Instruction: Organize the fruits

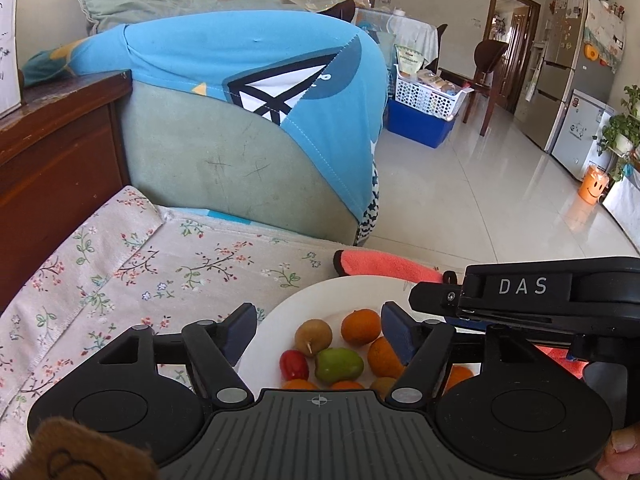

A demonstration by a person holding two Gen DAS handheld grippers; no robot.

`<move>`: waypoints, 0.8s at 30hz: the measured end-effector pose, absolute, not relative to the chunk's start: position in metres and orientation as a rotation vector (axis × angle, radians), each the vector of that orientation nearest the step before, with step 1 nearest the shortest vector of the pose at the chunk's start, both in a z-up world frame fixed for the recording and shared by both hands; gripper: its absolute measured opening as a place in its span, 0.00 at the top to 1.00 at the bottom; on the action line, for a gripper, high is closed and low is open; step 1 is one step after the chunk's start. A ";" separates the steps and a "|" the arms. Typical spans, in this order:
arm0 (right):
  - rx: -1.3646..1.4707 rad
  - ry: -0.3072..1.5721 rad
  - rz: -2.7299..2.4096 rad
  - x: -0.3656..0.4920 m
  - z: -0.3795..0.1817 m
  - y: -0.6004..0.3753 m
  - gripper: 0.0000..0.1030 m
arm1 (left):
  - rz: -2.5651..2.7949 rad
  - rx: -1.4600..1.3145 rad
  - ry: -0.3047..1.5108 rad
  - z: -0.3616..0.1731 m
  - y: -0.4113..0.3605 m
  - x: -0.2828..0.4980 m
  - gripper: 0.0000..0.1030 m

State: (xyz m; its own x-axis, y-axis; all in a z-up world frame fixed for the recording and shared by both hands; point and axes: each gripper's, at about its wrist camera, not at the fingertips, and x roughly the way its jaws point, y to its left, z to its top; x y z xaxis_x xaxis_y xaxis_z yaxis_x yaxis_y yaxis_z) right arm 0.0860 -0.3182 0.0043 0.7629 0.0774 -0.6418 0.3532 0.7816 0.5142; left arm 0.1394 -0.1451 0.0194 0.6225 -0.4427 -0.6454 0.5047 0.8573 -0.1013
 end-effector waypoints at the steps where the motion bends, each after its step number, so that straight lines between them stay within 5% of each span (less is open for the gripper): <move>1: 0.668 0.699 -0.161 0.083 0.007 -0.316 0.65 | -0.531 0.102 0.718 0.022 -0.143 0.136 0.28; 24: 0.620 0.750 -0.190 0.003 0.036 -0.286 0.53 | -0.403 0.188 0.836 0.036 -0.111 0.063 0.14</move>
State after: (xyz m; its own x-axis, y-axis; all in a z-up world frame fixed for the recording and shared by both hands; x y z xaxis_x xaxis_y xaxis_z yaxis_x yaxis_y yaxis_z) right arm 0.0032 -0.2861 0.0363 0.7243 0.0540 -0.6874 0.3746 0.8062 0.4580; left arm 0.0633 -0.1107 0.0356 0.6006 -0.2724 -0.7517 0.4181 0.9084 0.0048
